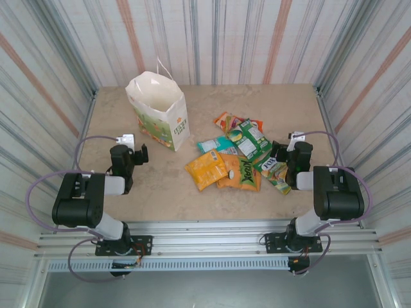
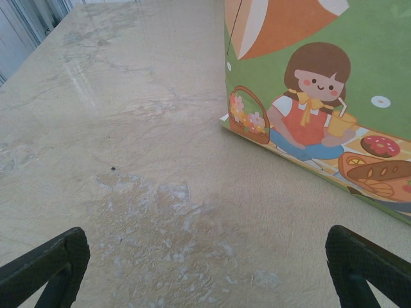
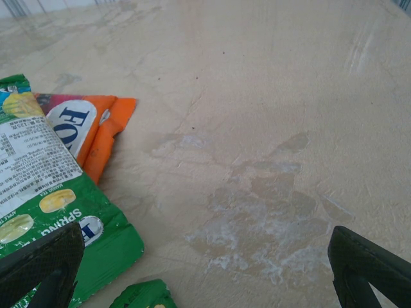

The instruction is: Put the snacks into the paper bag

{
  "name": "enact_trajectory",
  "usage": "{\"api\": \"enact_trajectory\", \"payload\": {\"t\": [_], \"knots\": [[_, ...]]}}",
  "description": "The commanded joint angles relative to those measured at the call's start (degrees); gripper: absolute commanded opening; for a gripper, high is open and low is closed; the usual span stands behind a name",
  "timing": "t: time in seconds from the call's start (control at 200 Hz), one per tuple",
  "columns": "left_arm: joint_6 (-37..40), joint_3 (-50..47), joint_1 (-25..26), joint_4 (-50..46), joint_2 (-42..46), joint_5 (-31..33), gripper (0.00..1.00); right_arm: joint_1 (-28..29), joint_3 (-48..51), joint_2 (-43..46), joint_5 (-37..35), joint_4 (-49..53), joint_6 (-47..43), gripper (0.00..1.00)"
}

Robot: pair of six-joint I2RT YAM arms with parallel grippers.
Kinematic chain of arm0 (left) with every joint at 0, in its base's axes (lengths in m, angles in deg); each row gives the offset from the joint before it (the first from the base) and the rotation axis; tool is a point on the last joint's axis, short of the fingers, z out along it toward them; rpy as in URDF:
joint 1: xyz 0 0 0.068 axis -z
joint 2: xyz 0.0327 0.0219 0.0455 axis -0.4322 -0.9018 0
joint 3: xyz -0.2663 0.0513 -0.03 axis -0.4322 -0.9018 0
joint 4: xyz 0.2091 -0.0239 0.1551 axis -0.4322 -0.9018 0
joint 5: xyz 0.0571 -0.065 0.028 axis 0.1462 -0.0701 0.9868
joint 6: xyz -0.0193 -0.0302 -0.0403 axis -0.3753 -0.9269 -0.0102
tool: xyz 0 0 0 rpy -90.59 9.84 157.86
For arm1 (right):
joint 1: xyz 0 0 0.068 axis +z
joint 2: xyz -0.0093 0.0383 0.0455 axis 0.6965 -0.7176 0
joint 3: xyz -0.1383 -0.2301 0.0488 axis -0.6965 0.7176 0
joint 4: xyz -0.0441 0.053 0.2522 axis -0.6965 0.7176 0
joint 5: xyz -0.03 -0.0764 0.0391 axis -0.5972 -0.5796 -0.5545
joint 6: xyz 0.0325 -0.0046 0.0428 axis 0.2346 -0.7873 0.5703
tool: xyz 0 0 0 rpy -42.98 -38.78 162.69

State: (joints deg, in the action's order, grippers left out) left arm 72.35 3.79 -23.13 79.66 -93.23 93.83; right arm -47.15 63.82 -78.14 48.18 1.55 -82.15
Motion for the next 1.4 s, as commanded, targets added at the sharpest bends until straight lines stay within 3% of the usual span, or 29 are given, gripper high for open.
{"api": "enact_trajectory", "payload": {"t": [0.0,0.566,0.646,0.767,0.897,1.072,1.253,1.393], "knots": [[0.10,0.99,-0.28,0.66,0.47,-0.32,0.99,0.12,-0.99,0.33,-0.03,-0.11,-0.62,0.99],[0.43,1.43,0.41,-1.23,2.24,0.69,0.99,0.00,-0.82,0.50,0.39,-0.60,-0.49,0.99],[0.57,4.54,0.85,-9.99,5.84,1.49,0.98,0.58,-1.60,3.24,0.32,2.70,-1.29,0.99],[-0.86,9.99,2.73,-25.60,12.10,1.93,0.95,2.10,-8.26,11.47,-1.44,22.04,-0.42,0.99],[-7.27,13.67,8.05,-40.58,18.98,9.64,0.92,2.35,-15.12,18.93,-0.21,37.73,4.14,0.99],[-13.70,21.65,13.91,-64.97,27.61,6.38,0.84,3.96,-20.67,25.57,4.91,49.01,8.43,0.99],[-14.46,31.00,18.97,-79.32,32.58,4.26,0.78,8.73,-25.66,27.53,6.92,58.49,10.63,0.99],[-15.33,42.05,21.63,-89.40,30.33,2.02,0.74,13.40,-29.93,26.97,5.69,65.38,11.10,0.99]]}}
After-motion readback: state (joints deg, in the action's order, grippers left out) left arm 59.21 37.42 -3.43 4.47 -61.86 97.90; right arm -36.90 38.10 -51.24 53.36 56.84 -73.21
